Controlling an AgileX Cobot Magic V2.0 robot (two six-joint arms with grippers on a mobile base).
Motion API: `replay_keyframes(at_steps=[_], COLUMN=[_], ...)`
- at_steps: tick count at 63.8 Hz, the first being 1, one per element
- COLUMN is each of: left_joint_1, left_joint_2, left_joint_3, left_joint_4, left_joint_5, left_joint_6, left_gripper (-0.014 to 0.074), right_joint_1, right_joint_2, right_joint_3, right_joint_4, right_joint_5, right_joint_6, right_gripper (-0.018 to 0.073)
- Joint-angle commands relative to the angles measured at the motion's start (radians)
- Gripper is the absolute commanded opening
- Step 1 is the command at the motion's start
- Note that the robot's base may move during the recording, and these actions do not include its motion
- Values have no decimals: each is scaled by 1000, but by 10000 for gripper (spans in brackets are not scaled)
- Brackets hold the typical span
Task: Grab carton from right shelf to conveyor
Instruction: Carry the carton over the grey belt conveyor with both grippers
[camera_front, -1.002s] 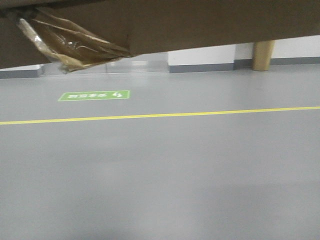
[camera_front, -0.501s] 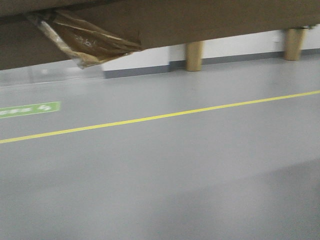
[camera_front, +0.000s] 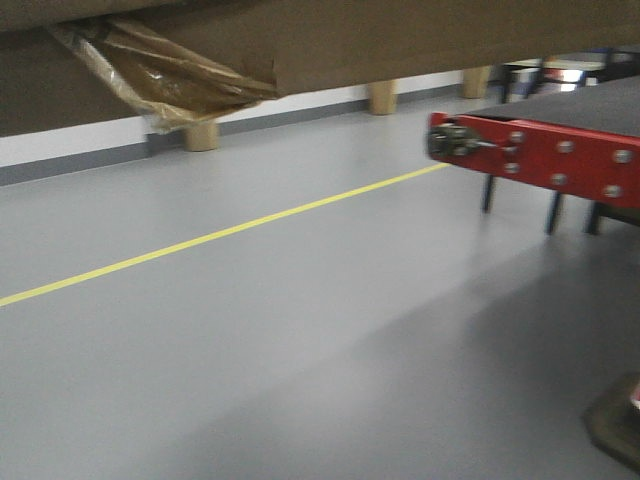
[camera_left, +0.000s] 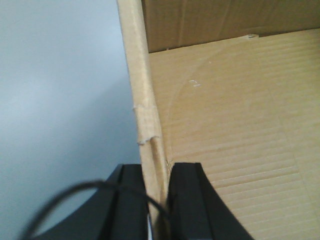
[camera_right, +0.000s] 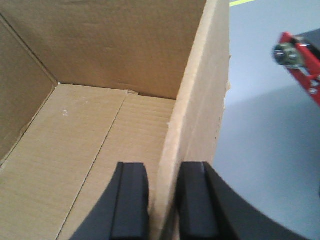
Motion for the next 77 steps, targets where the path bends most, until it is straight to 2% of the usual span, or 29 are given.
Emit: replay_keyframes(at_steps=[1, 43, 77], left_joint_1=[6, 6, 6], left_joint_2=[-8, -8, -8], left_joint_3=[0, 0, 0], left_joint_4=[122, 306, 315], left_joint_5=[5, 5, 5], left_joint_6=[11, 11, 11], left_gripper=[-16, -16, -16], right_joint_1=[-5, -5, -5], right_joint_2=[-26, -26, -26], right_joint_3=[-9, -9, -9], right_joint_4=[-23, -23, -21], right_joint_5=[-58, -58, -57], right_joint_6=[-20, -20, -20], right_gripper=[-67, -67, -67])
